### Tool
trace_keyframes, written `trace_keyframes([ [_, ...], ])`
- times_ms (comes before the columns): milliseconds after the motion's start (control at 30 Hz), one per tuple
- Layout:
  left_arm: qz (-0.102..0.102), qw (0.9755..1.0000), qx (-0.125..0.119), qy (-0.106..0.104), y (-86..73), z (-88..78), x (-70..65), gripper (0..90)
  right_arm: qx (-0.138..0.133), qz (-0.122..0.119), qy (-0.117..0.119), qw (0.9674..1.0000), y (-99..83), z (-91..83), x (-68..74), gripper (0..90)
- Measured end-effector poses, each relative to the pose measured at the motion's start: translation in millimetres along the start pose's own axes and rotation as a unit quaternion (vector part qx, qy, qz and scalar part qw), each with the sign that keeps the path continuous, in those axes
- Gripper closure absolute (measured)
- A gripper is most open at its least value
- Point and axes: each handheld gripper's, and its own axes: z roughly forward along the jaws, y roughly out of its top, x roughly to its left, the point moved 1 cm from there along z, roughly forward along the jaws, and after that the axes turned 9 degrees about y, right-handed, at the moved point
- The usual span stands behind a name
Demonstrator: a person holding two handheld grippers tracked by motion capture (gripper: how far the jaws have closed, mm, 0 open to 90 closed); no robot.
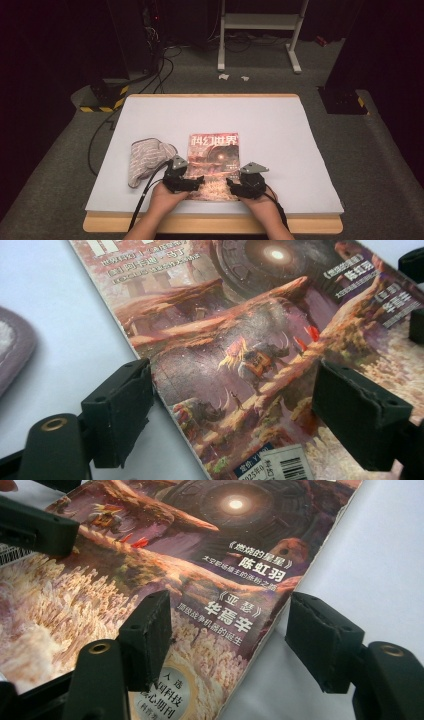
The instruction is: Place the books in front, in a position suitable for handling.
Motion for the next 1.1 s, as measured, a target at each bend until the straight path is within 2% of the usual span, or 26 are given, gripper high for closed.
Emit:
trace_keyframes([
  [133, -0.003, 1.0000, 0.000, -0.003, -0.1, 0.1, 0.6, 16.0, 0.001, 0.018, 0.014, 0.9997, -0.6, 1.0, -2.0, 34.9],
  [233, -0.010, 0.9999, -0.002, -0.006, -0.5, 0.0, 1.4, 16.0, 0.001, 0.023, 0.009, 0.9997, -0.2, 1.7, 0.6, 34.5],
  [333, -0.028, 0.9994, -0.004, -0.020, -0.5, -0.4, 5.1, 16.0, 0.000, 0.021, 0.004, 0.9998, 0.1, 2.5, 2.4, 34.3],
  [467, -0.035, 0.9992, -0.005, -0.021, -0.6, -1.3, 6.5, 18.2, 0.001, 0.023, 0.002, 0.9997, 0.3, 2.7, 3.3, 34.4],
  [600, -0.051, 0.9983, -0.011, -0.026, -1.6, -3.3, 10.7, 22.8, -0.001, 0.019, -0.002, 0.9998, 0.0, 2.8, 4.1, 34.5],
  [767, -0.050, 0.9986, -0.011, -0.016, -1.5, -3.9, 10.2, 26.9, -0.002, 0.018, -0.003, 0.9998, -0.2, 2.9, 4.3, 34.6],
  [1100, -0.052, 0.9983, -0.018, -0.016, -1.6, -5.9, 10.5, 28.6, -0.002, 0.017, -0.004, 0.9998, -0.4, 2.7, 4.8, 34.7],
])
